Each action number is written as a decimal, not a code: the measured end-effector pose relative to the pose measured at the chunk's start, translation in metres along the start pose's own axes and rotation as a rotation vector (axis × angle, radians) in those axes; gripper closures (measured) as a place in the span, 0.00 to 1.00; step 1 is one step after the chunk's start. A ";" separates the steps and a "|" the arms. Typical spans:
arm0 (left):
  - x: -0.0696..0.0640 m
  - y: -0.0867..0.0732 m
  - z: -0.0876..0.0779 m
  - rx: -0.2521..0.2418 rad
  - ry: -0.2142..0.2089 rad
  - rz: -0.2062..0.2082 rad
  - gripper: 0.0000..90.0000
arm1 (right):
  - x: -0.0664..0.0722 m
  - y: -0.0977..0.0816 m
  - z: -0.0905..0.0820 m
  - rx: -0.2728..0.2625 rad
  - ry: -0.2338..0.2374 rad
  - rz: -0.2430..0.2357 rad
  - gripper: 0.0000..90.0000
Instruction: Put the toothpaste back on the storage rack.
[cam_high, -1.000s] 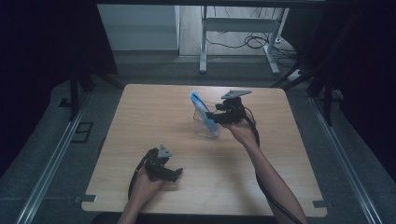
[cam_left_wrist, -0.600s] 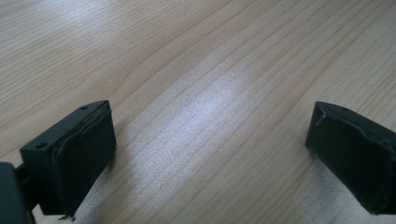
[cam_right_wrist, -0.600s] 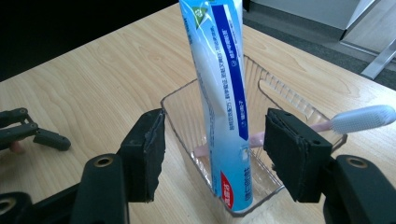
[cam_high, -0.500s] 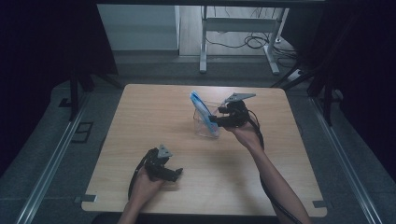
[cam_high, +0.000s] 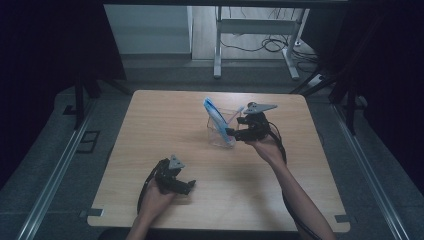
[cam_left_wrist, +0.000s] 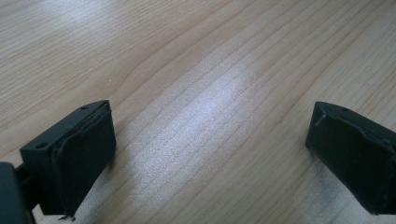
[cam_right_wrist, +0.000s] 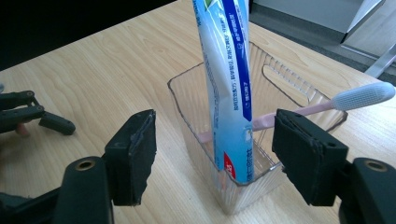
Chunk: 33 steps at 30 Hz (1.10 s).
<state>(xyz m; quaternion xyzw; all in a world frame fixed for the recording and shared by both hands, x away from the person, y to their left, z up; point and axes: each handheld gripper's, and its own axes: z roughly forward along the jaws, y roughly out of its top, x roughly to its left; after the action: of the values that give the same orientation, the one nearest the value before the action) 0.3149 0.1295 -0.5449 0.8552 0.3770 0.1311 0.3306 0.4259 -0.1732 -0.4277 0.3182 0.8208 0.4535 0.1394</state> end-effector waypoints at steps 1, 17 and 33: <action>0.000 0.000 0.000 0.000 0.000 0.000 0.02 | 0.000 0.000 -0.001 0.000 0.001 -0.003 0.33; 0.000 0.000 0.000 0.000 0.001 0.003 0.02 | 0.008 -0.014 -0.020 0.029 -0.008 -0.051 0.17; 0.000 0.000 0.000 -0.003 0.001 0.001 0.02 | 0.013 -0.036 -0.041 0.063 -0.030 -0.059 0.06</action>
<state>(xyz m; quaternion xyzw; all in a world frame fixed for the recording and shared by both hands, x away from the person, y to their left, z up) 0.3150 0.1295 -0.5451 0.8548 0.3767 0.1324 0.3315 0.3806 -0.2059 -0.4348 0.3046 0.8415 0.4184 0.1551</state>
